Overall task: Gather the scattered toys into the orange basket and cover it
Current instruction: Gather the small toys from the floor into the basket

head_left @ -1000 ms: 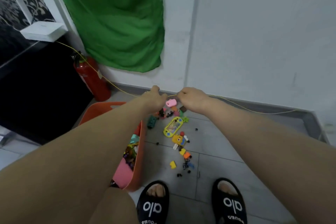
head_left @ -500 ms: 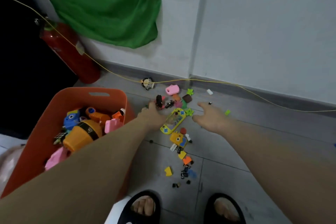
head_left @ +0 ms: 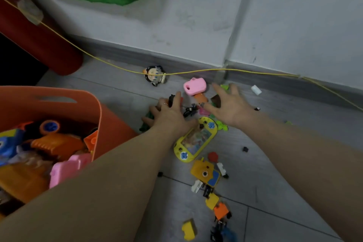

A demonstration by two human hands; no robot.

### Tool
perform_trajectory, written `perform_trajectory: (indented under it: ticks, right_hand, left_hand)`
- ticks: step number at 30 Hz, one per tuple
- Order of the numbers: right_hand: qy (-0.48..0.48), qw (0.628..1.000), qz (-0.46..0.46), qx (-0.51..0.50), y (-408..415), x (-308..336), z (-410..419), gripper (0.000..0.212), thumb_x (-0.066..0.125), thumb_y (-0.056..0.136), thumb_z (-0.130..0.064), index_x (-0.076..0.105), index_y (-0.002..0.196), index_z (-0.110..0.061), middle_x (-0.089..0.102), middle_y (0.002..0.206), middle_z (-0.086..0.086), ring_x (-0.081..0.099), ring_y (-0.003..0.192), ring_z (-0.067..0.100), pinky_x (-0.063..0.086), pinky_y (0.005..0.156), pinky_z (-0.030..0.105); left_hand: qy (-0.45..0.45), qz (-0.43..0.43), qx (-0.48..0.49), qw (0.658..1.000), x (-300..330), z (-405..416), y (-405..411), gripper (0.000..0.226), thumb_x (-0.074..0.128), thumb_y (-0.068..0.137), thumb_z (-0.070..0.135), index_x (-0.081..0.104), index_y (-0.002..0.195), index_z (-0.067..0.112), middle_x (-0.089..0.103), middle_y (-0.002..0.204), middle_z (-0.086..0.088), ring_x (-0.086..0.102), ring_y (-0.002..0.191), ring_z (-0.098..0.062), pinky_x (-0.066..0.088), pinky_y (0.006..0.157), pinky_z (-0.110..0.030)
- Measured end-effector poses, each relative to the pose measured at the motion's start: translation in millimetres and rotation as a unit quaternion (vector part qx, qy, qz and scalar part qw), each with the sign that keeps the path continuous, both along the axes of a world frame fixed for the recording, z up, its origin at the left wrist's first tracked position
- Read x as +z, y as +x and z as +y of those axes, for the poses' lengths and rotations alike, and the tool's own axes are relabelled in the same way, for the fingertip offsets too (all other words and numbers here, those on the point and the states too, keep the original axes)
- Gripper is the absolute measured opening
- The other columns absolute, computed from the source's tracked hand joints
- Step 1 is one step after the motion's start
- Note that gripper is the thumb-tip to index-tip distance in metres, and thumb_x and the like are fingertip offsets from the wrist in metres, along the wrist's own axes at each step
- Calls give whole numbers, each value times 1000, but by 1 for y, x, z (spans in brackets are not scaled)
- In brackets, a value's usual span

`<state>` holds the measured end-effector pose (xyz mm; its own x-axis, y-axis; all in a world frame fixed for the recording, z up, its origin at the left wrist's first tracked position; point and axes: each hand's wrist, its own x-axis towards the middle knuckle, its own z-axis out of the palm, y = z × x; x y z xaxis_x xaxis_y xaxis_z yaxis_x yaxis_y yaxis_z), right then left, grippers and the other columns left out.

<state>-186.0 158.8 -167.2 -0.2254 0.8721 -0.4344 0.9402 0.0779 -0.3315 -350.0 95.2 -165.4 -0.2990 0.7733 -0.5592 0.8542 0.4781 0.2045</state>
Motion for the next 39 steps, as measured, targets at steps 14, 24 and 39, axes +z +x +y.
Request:
perform_trajectory:
  ticks: [14, 24, 39]
  right_hand:
    - [145, 988, -10, 55, -9, -30, -37, 30, 54, 95, -32, 50, 112, -8, 41, 115, 15, 52, 92, 35, 33, 64, 33]
    - [130, 982, 115, -79, 7, -25, -59, 20, 53, 95, -26, 53, 105, -9, 46, 106, 12, 48, 73, 25, 39, 64, 32]
    - [172, 943, 270, -93, -63, 173, -85, 21, 54, 92, -31, 64, 84, -14, 64, 81, 10, 57, 80, 25, 29, 63, 29]
  left_hand:
    - [176, 39, -66, 981, -38, -34, 0, 59, 59, 81, 58, 36, 132, 39, 29, 140, -6, 31, 127, -31, 32, 101, -46]
    - [161, 28, -127, 978, -39, -52, 2, 36, 53, 96, 40, 42, 124, 20, 31, 132, -16, 42, 112, -32, 44, 75, -39]
    - [344, -32, -59, 937, 186, -65, -39, 28, 53, 94, 31, 53, 113, 10, 45, 108, -19, 54, 90, -43, 45, 84, -43]
